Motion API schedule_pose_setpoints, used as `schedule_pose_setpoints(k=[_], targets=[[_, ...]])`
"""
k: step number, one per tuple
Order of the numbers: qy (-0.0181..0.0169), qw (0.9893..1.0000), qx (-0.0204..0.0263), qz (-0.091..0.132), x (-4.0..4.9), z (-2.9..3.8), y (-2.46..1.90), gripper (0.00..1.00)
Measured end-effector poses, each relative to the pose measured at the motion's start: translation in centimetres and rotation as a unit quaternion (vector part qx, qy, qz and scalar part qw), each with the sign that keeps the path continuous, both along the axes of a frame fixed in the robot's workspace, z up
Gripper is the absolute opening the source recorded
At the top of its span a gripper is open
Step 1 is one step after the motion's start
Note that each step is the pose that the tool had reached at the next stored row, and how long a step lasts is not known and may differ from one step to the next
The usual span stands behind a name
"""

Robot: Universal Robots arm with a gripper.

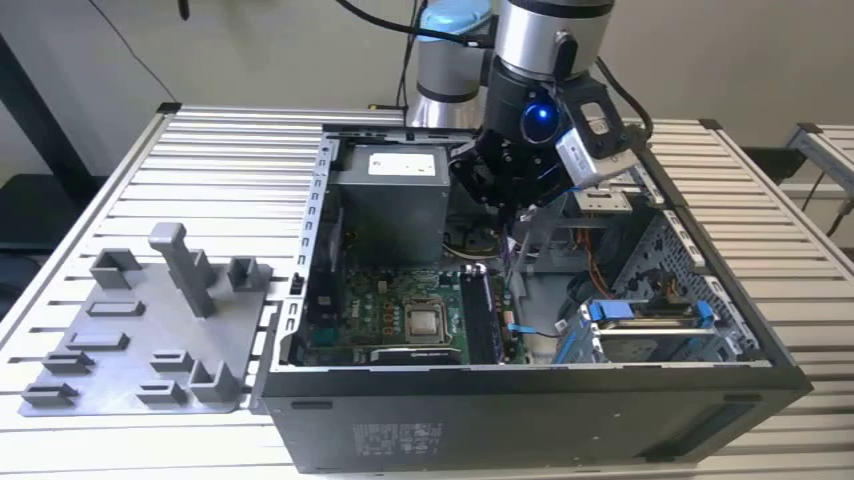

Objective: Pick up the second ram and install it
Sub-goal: 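Insert the second ram into the second slot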

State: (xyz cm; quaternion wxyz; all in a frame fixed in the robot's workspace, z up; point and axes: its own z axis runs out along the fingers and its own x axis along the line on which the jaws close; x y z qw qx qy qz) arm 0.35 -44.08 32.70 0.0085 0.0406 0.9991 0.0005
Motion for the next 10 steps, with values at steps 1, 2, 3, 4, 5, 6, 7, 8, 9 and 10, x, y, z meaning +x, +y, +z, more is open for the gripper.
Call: schedule_pose_setpoints(k=[1, 2, 3, 4, 5, 6, 7, 8, 9, 10], targets=[[0.0, 1.0, -0.0001, 0.0, 0.0, -0.19, 0.0, 0.14], [0.0, 1.0, -0.0001, 0.0, 0.0, -0.37, 0.0, 0.14], [0.0, 1.0, -0.0002, 0.0, 0.0, -0.54, 0.0, 0.14], [0.0, 1.0, -0.0003, 0.001, 0.0, -0.72, 0.0, 0.14], [0.0, 1.0, -0.0004, 0.002, 0.0, -0.91, 0.0, 0.14], [0.0, 1.0, -0.0007, 0.002, 0.0, -1.09, 0.0, 0.14], [0.0, 1.0, -0.0008, 0.003, 0.0, -1.24, 0.0, 0.14], [0.0, 1.0, -0.0008, 0.004, 0.0, -1.42, 0.0, 0.14], [0.0, 1.0, -0.0008, 0.004, 0.0, -1.6, 0.0, 0.14], [0.0, 1.0, -0.0009, 0.005, -0.01, -1.78, 0.0, 0.14]])
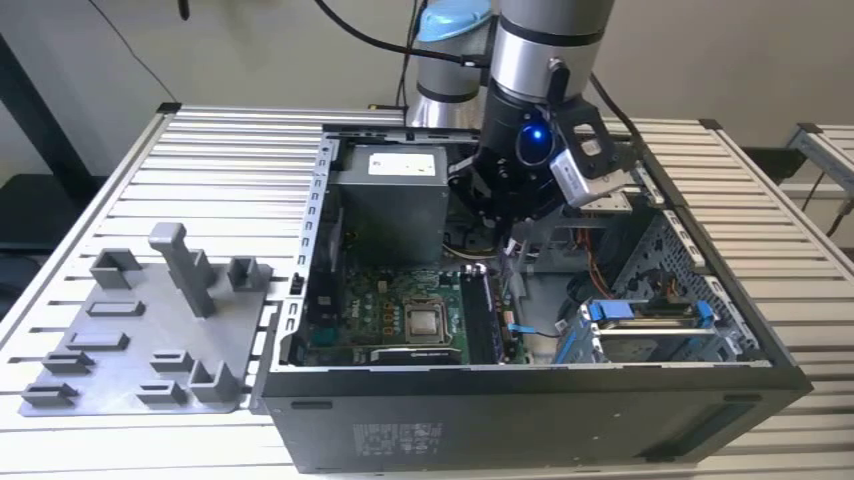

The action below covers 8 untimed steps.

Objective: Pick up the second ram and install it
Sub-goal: 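Insert the second ram into the second slot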

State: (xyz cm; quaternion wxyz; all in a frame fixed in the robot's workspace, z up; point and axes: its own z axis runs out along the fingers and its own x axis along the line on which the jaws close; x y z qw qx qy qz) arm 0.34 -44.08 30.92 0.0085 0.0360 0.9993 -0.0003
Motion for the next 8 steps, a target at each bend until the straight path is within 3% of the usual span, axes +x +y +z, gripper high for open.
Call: schedule_pose_setpoints(k=[8], targets=[[0.0004, 0.9999, 0.0, 0.01, -0.08, -1.43, -0.02, 0.14]])
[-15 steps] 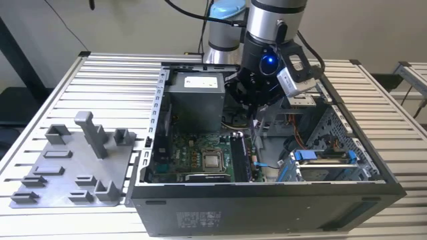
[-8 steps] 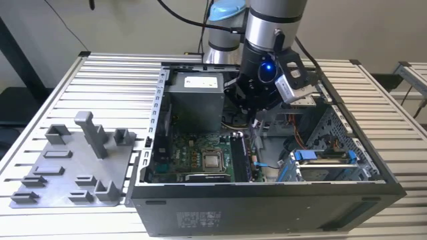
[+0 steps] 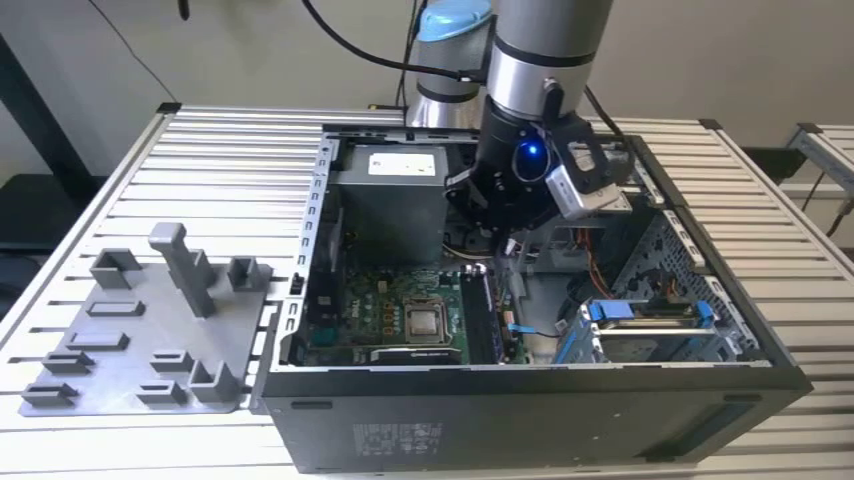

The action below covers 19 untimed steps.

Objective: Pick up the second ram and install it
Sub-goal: 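Insert the second ram into the second slot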

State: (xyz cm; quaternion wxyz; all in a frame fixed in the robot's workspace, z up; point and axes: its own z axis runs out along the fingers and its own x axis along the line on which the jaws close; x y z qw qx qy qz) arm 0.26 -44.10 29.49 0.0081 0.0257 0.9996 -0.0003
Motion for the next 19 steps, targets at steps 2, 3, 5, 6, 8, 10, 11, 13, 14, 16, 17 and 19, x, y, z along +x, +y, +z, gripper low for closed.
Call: schedule_pose_setpoints(k=[2, 3, 5, 6, 8, 10, 11, 13, 14, 16, 17, 19], targets=[[0.0001, 1.0, 0.0, 0.001, -0.12, -0.36, -0.01, 0.14], [0.0001, 1.0, 0.0, 0.001, -0.21, -0.54, -0.02, 0.14], [0.0002, 1.0, 0.0, 0.002, -0.38, -0.91, -0.02, 0.14], [0.0002, 1.0, 0.0, 0.002, -0.43, -1.08, -0.03, 0.14], [0.0001, 1.0, 0.0, 0.003, -0.47, -1.44, -0.03, 0.14], [0.0003, 1.0, 0.0, 0.003, -0.49, -1.81, -0.02, 0.14], [0.0005, 1.0, 0.0, 0.003, -0.49, -1.99, -0.03, 0.14], [0.0009, 1.0, 0.0, 0.004, -0.5, -2.35, -0.06, 0.14], [0.0011, 1.0, 0.0, 0.004, -0.5, -2.54, -0.07, 0.14], [0.0023, 1.0, 0.0, 0.005, -0.49, -2.82, -0.12, 0.14], [0.0029, 1.0, 0.0, 0.005, -0.5, -2.99, -0.14, 0.14], [0.0034, 1.0, 0.0, 0.005, -0.51, -3.34, -0.15, 0.14]])
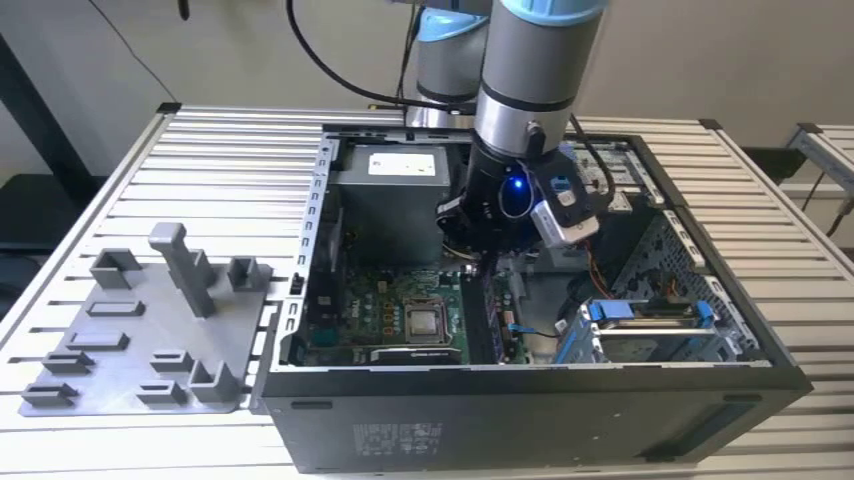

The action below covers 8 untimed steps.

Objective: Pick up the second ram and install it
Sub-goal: 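Insert the second ram into the second slot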

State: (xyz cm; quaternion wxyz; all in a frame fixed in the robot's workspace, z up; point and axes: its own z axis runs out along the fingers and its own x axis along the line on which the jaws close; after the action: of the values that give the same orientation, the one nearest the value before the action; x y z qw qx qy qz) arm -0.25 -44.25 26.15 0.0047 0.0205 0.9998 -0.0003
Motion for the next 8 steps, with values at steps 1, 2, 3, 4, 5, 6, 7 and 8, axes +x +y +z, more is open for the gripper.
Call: schedule_pose_setpoints(k=[1, 2, 3, 4, 5, 6, 7, 8], targets=[[0.0002, 1.0, 0.0, 0.0, 0.0, -0.18, -0.01, 0.14], [0.0003, 1.0, 0.0, 0.0, 0.01, -0.37, -0.1, 0.14], [0.0004, 1.0, -0.0001, 0.0, 0.0, -0.54, -0.19, 0.14], [0.0004, 1.0, -0.0001, 0.0, -0.01, -0.73, -0.28, 0.14], [0.0005, 1.0, 0.0, 0.0, -0.02, -0.93, -0.34, 0.14], [0.0008, 1.0, 0.0001, 0.0, -0.03, -1.06, -0.38, 0.14], [0.0012, 1.0, 0.0, 0.0, -0.05, -1.16, -0.44, 0.14], [0.0014, 1.0, 0.0, 0.0, -0.08, -1.33, -0.5, 0.14]])
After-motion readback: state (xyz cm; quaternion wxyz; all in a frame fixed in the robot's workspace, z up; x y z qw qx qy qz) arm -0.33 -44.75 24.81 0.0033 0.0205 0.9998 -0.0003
